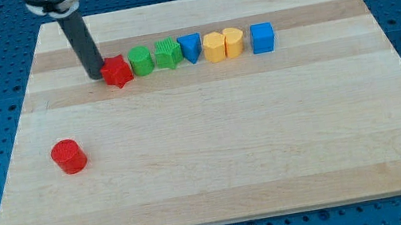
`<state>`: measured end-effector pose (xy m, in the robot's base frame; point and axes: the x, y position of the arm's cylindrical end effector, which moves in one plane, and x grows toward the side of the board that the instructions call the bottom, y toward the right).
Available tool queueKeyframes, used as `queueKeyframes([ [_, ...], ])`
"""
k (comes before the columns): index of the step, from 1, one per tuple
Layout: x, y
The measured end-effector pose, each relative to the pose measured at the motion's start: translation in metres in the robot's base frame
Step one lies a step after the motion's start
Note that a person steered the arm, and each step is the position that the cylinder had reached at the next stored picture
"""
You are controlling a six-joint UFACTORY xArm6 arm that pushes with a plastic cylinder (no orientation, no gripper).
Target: Push the red star into the green circle
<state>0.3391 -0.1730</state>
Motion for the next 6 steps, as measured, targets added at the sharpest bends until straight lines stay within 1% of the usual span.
queueKeyframes([
  [1,-0.003,-0.01],
  [2,0.023,-0.018],
  [3,0.06,-0.016],
  [4,0.062,0.008],
  [6,0.028,0.015],
])
